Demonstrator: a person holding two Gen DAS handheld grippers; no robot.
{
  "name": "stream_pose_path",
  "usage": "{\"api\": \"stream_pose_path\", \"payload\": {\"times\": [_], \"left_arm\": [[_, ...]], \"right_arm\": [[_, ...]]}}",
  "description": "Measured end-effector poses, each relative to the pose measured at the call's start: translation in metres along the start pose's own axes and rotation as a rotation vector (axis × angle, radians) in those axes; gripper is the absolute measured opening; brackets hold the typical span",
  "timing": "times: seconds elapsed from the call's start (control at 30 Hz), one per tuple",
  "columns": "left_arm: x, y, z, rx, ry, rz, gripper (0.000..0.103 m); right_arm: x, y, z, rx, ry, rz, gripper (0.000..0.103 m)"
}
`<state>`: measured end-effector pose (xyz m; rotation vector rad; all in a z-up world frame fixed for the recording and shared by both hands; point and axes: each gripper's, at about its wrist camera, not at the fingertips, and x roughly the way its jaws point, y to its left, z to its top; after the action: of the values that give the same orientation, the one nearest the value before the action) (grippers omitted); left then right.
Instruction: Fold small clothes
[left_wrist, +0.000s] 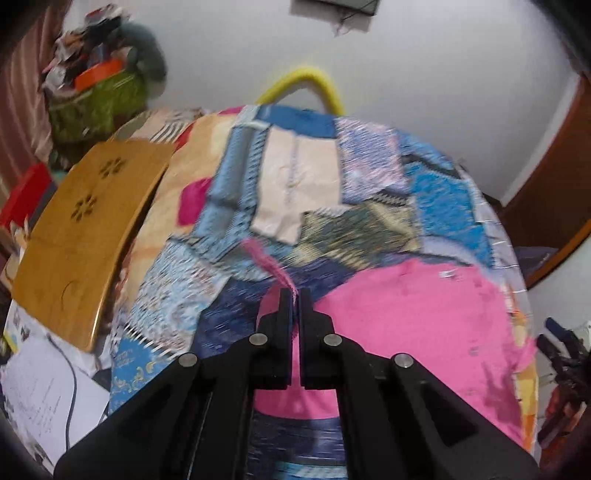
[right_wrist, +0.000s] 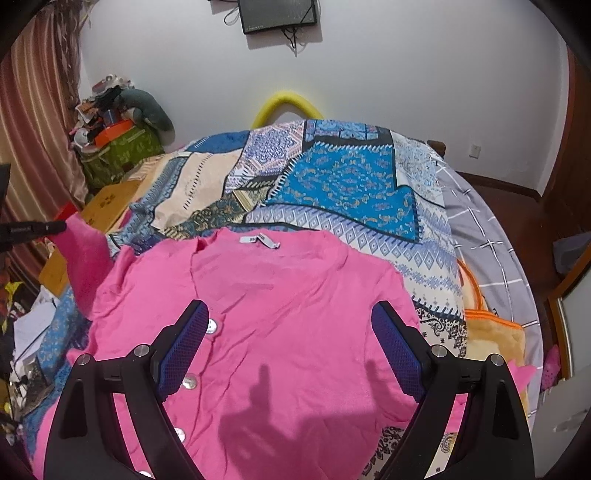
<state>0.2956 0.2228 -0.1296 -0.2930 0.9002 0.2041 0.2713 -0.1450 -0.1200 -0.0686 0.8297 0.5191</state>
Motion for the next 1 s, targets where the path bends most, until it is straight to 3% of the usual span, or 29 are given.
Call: {"api": "stream_pose_path", "payload": {"times": [0.27,0.53,0.73,1.0], "left_arm": [[-0.023,-0.092,0.015,0.117,-0.045,-0.083,0.001],[-0.024,-0.181,0.010,0.224,-0.019,-0.185,0.001],[-0.002,-0.237,-0.008,0.306,0.046,-0.220,0.001],[0.037,-0.267,-0.034,0.381,0.140,-0.209,0.002]], "right_arm": [[-0.018,0.004,0.003,-0.010,-0.040,0.023,0.088],[-0.027,-0.001,0.002,0.000,-0.058,0.054,0.088],[-0.029,-0.013,-0.006,0.004,-0.051,0.073,0.088],[-0.021,-0.025,-0.017,0.027,0.003,0.078,0.088]]}}
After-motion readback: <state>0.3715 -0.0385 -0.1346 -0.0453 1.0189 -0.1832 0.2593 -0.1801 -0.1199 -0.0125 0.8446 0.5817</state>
